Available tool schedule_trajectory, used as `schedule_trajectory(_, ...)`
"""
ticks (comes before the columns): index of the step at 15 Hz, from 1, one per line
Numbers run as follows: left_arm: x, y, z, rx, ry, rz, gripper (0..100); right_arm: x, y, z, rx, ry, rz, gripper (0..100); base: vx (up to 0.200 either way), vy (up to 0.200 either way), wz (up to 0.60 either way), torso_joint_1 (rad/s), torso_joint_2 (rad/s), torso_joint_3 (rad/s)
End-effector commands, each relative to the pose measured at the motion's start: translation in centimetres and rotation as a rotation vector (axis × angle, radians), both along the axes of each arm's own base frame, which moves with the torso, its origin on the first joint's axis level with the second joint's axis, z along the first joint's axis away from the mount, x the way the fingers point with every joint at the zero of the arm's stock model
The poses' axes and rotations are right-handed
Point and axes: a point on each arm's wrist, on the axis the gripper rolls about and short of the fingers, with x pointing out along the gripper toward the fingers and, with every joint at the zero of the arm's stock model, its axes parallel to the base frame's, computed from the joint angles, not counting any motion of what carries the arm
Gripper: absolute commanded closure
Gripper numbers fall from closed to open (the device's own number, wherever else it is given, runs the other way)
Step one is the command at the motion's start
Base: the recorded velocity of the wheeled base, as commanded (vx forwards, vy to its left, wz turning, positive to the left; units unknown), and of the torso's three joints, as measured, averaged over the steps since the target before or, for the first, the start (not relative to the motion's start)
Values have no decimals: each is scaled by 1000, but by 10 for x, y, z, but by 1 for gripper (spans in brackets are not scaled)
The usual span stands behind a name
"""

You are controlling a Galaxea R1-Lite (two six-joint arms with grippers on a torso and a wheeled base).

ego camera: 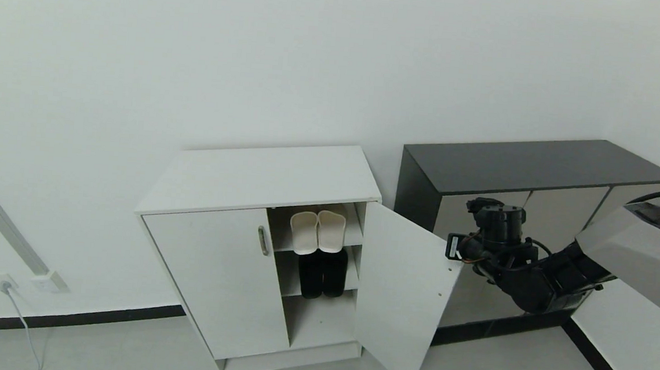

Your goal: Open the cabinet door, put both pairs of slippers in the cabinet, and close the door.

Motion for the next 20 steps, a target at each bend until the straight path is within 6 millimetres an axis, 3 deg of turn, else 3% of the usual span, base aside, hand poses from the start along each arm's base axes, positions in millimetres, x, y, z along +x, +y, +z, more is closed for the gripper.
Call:
schedule_trajectory(1, 0, 0, 0, 0, 0, -1, 100, 1, 0, -4, -3, 8, 0, 100, 0, 0, 0, 0, 0, 0)
schedule_trajectory(9, 0, 0, 0, -1, 0, -1, 100, -7, 11, -4, -11, 19, 24, 100, 0, 0, 0, 0, 0, 0)
schedule_trajectory(14, 0, 0, 0, -1, 0, 1, 100, -50, 50, 4, -23, 39, 149, 100, 0, 0, 0, 0, 0, 0)
schedule_trajectory(16, 0, 0, 0, -1, 0, -1, 100, -79, 77, 5, -32, 55, 240, 100, 0, 0, 0, 0, 0, 0)
schedule_trajectory(18, 0, 0, 0, -1, 0, 1, 100, -90, 87, 14, -37, 29, 240, 100, 0, 0, 0, 0, 0, 0)
schedule_trajectory(20, 0, 0, 0, -1, 0, 1, 100, -97, 85, 25, -25, 10, 245, 100, 0, 0, 0, 0, 0, 0)
